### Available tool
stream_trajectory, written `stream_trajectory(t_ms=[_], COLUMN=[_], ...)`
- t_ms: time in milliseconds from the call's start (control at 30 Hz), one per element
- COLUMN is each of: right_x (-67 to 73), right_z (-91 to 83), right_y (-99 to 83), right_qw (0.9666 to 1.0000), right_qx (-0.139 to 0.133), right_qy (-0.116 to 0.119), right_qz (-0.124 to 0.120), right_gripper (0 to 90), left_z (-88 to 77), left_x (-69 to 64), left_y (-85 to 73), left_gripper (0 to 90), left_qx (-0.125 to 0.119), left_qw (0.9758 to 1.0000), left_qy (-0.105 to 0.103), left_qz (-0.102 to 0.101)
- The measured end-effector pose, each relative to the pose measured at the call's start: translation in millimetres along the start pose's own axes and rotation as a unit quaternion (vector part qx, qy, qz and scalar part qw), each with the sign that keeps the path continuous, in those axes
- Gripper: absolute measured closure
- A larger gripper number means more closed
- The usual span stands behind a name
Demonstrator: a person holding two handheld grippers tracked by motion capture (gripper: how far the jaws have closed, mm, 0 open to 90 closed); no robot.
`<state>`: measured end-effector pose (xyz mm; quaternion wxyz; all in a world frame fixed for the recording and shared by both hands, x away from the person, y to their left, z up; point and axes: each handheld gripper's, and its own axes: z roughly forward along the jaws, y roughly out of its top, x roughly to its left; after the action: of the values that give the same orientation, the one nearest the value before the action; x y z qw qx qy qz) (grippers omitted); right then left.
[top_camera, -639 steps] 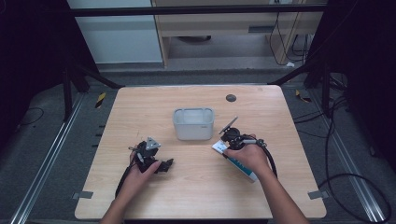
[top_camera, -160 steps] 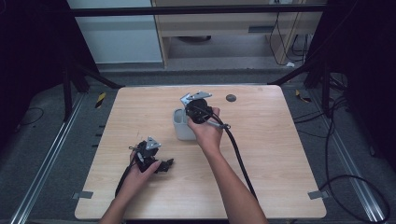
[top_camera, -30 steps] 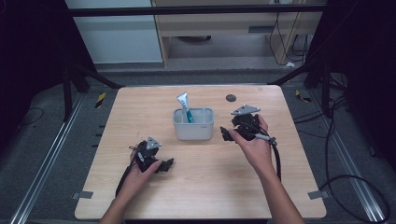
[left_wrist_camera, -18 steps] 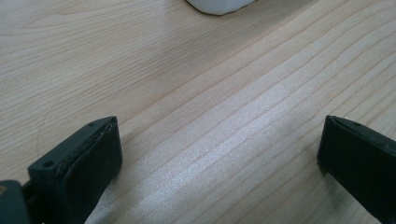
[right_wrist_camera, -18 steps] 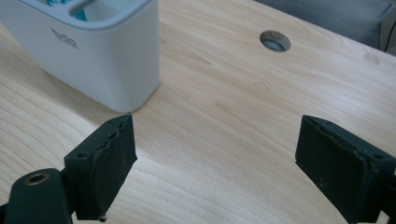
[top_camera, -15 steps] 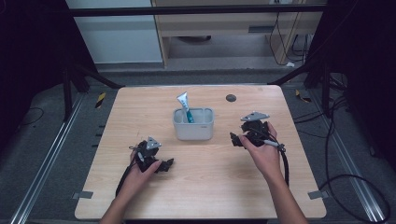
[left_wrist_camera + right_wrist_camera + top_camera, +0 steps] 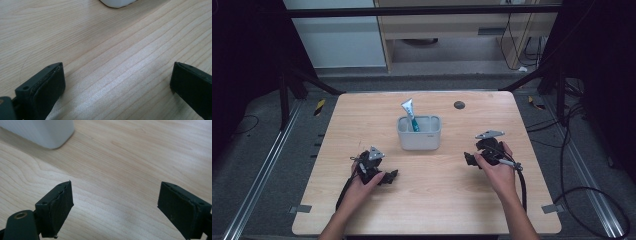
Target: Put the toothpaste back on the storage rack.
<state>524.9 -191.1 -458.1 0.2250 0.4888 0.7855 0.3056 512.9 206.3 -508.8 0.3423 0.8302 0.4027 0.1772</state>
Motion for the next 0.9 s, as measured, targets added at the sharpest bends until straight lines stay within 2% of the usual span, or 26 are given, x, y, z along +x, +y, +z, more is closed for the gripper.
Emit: stream_trajectory(t_ms=[200, 433, 500, 600, 900], right_x=[-10.5, -25.9, -29.8, -35.3, -41.1], right_z=[4.5, 9.6, 10.9, 14.3, 22.6], right_y=[-12.8, -25.4, -28.4, -34.0, -43.0], right_qw=[0.9997, 0.9988, 0.9980, 0.9969, 0.9942], right_qx=[0.004, 0.007, 0.004, 0.004, -0.001], right_qy=[0.001, -0.012, -0.013, -0.026, -0.040], right_qz=[0.022, 0.047, 0.061, 0.074, 0.099], right_gripper=[13.3, 13.3, 13.2, 12.5, 11.5], left_z=[0.0, 0.0, 0.0, 0.0, 0.0], left_x=[0.0, -0.1, -0.1, -0.1, -0.1], left_y=[0.0, 0.0, 0.0, 0.0, 0.0], left_gripper=[0.0, 0.0, 0.0, 0.0, 0.0], left_qx=[0.000, 0.000, 0.000, 0.000, 0.000], left_qw=[1.0000, 1.0000, 1.0000, 1.0000, 1.0000], left_qy=[0.000, 0.000, 0.000, 0.000, 0.000], left_qz=[0.000, -0.001, -0.001, -0.001, -0.001])
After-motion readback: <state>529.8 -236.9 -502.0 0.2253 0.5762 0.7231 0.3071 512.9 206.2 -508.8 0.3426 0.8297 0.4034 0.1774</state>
